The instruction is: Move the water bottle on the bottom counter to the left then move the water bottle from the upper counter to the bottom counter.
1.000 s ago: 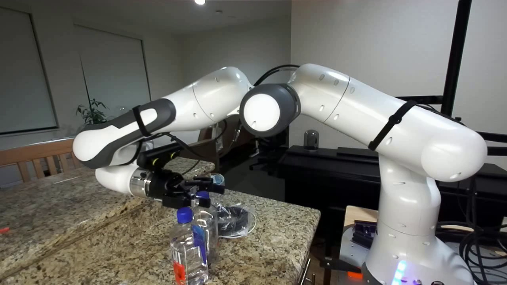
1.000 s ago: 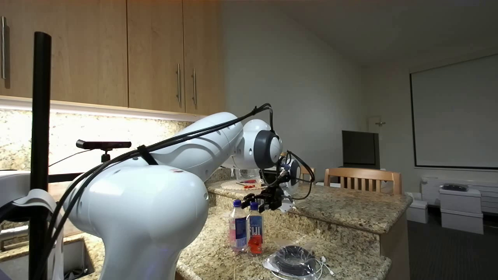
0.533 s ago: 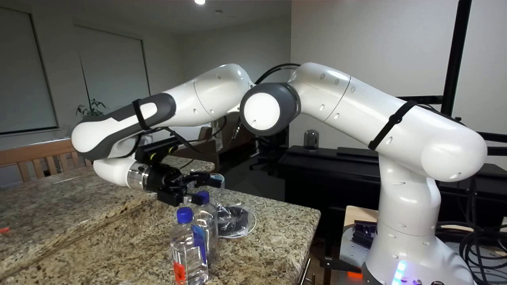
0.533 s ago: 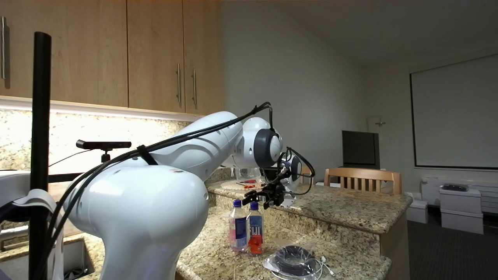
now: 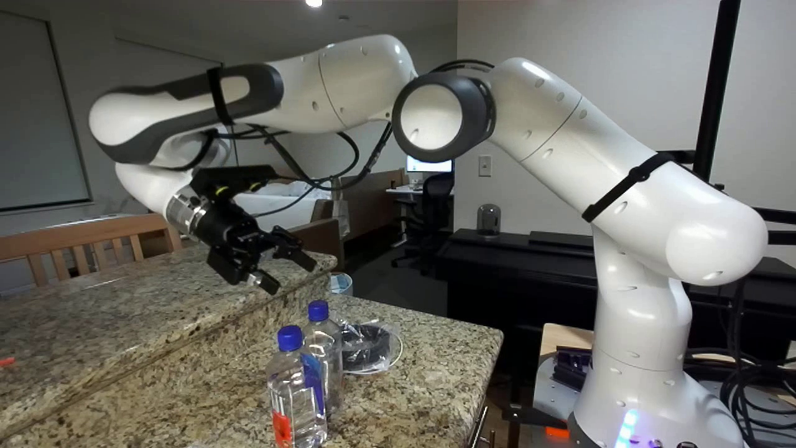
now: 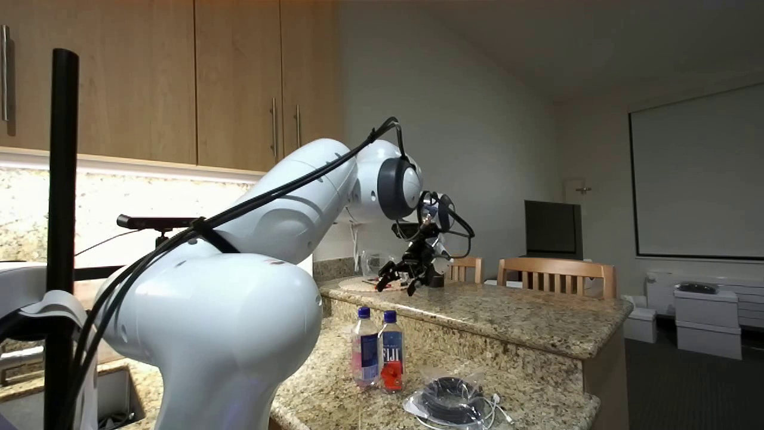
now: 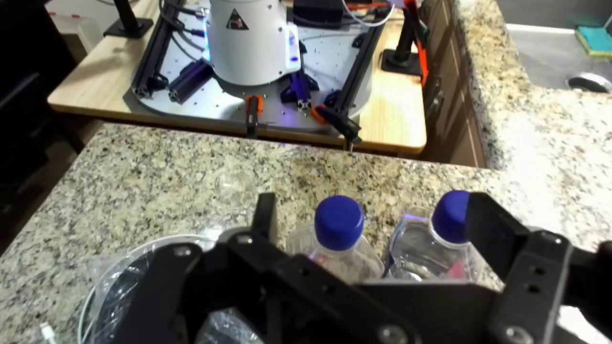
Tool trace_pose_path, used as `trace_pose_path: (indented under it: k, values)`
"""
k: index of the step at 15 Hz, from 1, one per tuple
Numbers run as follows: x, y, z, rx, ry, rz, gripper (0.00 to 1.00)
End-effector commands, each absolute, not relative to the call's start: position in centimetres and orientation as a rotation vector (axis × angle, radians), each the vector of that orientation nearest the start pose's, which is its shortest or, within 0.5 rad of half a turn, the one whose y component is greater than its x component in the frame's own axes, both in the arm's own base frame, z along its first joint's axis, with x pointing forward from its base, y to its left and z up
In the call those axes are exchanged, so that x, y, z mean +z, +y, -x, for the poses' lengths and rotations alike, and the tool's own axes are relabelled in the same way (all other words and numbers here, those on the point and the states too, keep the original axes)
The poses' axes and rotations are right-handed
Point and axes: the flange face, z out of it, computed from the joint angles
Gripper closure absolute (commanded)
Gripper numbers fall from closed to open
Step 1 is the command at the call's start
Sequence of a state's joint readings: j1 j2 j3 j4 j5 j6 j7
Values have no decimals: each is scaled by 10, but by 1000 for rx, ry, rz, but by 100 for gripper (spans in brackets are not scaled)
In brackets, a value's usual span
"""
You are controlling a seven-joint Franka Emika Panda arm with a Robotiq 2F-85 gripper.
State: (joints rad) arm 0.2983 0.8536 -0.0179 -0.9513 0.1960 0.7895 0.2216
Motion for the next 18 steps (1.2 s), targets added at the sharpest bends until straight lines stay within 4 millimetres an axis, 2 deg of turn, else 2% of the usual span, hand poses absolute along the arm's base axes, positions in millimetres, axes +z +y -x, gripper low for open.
trace_pose_path:
  k: [1, 6, 11, 14, 15, 18]
  values:
    - [388, 211, -590, 1321, -127, 2967, 0]
    - [415, 226, -585, 872, -102, 3137, 0]
    - [423, 244, -574, 426, -1, 3183, 0]
    - [427, 252, -561, 159, 47, 3205, 0]
    - [421, 258, -585, 289, 3, 3188, 0]
    - [423, 263, -581, 272, -10, 3183, 0]
